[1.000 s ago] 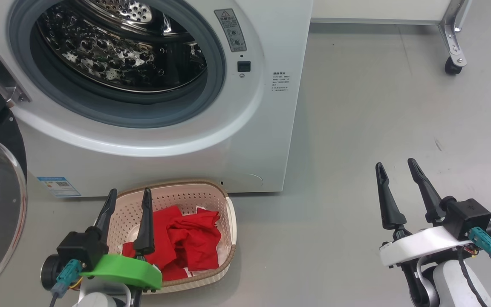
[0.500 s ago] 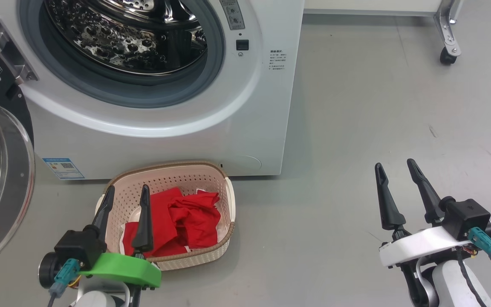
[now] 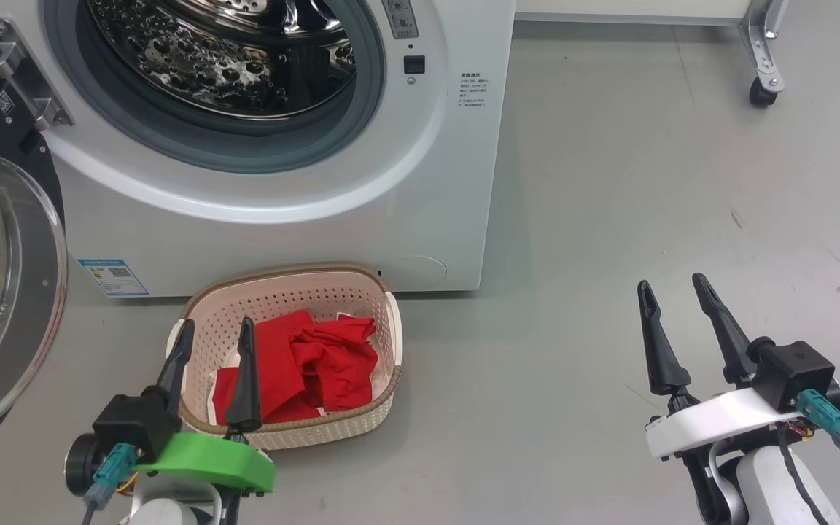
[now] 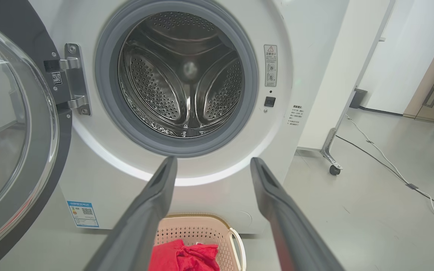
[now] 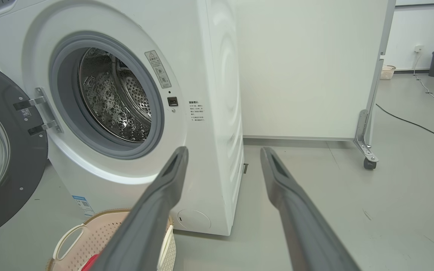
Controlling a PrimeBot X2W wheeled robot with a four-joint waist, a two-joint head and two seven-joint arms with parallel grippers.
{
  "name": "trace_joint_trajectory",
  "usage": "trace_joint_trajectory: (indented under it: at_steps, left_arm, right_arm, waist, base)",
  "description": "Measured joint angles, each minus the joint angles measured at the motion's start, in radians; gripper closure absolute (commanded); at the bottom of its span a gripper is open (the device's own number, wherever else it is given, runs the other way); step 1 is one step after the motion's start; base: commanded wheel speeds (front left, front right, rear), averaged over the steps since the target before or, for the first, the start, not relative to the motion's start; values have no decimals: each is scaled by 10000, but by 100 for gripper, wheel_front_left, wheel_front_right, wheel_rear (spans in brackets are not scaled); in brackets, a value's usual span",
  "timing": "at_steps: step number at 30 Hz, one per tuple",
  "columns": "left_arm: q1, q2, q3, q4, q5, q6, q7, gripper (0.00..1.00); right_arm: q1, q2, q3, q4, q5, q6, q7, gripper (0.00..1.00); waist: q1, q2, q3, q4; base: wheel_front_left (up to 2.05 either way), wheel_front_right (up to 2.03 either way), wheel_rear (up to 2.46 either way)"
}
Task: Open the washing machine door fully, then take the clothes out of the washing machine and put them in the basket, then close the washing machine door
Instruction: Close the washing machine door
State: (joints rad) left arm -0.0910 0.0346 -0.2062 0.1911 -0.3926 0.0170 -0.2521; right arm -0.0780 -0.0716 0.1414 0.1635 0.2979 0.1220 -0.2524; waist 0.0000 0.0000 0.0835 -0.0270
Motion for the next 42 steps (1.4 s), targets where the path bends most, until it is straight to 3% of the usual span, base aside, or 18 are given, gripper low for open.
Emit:
trace_joint_trajectory:
  at_steps: [42]
  left_arm:
    - [4,0,23,-121,0,136,0,0]
  right_arm:
    - [-1,4,-44,-10,0,0,0,0]
  waist:
    - [0,0,127,5]
  base:
    - [-16,16,0]
